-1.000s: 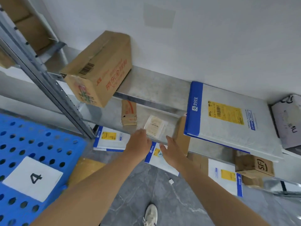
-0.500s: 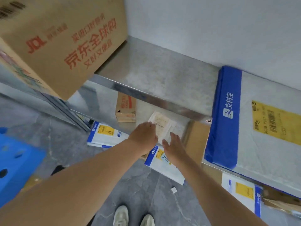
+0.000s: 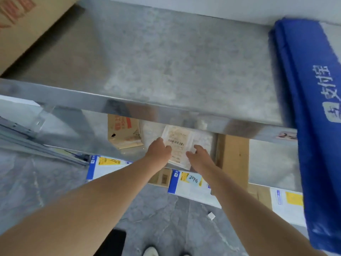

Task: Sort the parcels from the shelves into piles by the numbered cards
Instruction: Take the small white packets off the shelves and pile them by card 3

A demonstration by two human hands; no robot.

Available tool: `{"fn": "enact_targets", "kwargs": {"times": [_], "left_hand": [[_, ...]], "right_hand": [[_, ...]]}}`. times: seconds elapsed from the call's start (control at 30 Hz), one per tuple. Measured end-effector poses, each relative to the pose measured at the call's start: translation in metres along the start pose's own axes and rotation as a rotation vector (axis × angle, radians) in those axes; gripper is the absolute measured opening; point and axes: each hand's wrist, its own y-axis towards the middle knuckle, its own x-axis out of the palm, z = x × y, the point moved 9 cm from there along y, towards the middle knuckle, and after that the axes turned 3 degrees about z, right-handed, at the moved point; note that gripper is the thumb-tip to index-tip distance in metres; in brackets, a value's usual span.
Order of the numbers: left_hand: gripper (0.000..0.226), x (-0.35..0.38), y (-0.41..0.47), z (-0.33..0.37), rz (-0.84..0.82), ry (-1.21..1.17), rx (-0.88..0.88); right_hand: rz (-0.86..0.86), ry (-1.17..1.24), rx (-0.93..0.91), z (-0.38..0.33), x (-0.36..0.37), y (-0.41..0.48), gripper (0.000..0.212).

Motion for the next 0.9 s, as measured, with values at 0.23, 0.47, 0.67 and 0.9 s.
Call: {"fn": "enact_targets", "kwargs": {"times": [0.23,0.47,0.67,0.9], "left_hand": [[0.042,0.028,0.021,-0.022,0.077,-0.259,-0.137],[0.042,0.041,-0.004,-0.036,-0.05,-0.181,-0.29],[0.034,0.027,-0.026,-0.043,-0.04,-0.466,-0.297],[0.031,-0.025,-0.064,-0.05,-0.054,-0.521,-0.305]], "right_hand": [[0.104,0.15,0.175,0.017,0.008,0.018,0.057],[0.05,0.33,0.306,0.044,0.008,0.003,0.035],[0.03,0.502,0.281,0.038,0.016,-0.024,0.039],[-0.05,0.545,0.144,0.0,0.005,-0.078,0.038]]}}
